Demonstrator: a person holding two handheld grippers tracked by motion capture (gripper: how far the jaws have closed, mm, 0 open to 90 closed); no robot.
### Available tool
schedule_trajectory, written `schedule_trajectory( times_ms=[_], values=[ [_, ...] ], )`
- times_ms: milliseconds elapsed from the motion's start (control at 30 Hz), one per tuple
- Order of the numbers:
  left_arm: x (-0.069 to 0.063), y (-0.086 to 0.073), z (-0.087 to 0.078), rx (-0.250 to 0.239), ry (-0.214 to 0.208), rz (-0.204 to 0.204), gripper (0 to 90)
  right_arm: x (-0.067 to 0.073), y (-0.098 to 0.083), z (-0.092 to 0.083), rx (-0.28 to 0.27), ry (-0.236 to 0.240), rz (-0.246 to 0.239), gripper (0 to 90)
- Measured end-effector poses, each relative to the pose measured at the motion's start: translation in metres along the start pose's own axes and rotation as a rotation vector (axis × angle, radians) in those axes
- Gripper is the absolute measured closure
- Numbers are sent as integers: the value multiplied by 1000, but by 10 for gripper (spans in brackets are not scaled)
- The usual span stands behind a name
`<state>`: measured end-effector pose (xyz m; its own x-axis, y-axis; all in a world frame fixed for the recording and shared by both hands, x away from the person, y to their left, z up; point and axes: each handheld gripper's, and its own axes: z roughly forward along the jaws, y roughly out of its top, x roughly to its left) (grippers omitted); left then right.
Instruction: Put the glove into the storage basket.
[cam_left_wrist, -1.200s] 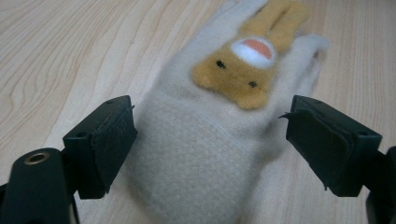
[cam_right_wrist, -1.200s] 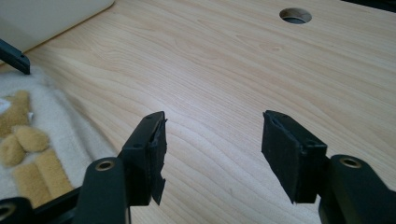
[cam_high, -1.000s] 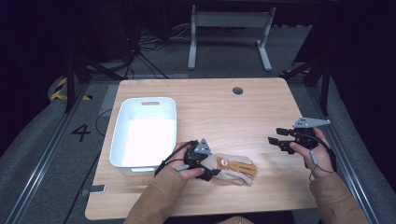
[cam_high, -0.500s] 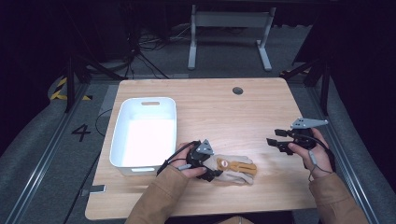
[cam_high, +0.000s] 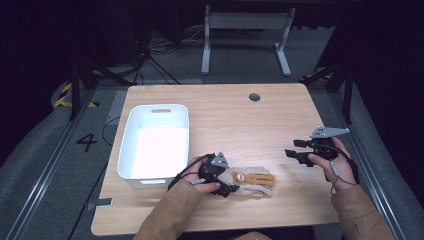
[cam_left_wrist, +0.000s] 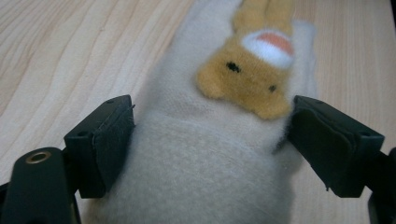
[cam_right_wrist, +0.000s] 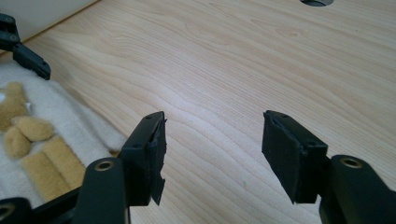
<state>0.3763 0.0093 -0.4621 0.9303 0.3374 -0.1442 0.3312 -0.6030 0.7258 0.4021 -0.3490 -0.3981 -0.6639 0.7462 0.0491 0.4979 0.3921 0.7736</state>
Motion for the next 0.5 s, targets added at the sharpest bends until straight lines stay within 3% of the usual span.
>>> schedule_trajectory(
  times_ms=[133,233,500],
  values=[
    [-3,-3,5,2,-3,24,158,0,0,0,2,-2,0,406],
    [-3,-4,8,-8,-8,19,158,-1,-1,1,5,-4,-1,406],
    [-7,-4,10,16,3,83,151,0,-1,3,15,1,-5,405]
  ],
)
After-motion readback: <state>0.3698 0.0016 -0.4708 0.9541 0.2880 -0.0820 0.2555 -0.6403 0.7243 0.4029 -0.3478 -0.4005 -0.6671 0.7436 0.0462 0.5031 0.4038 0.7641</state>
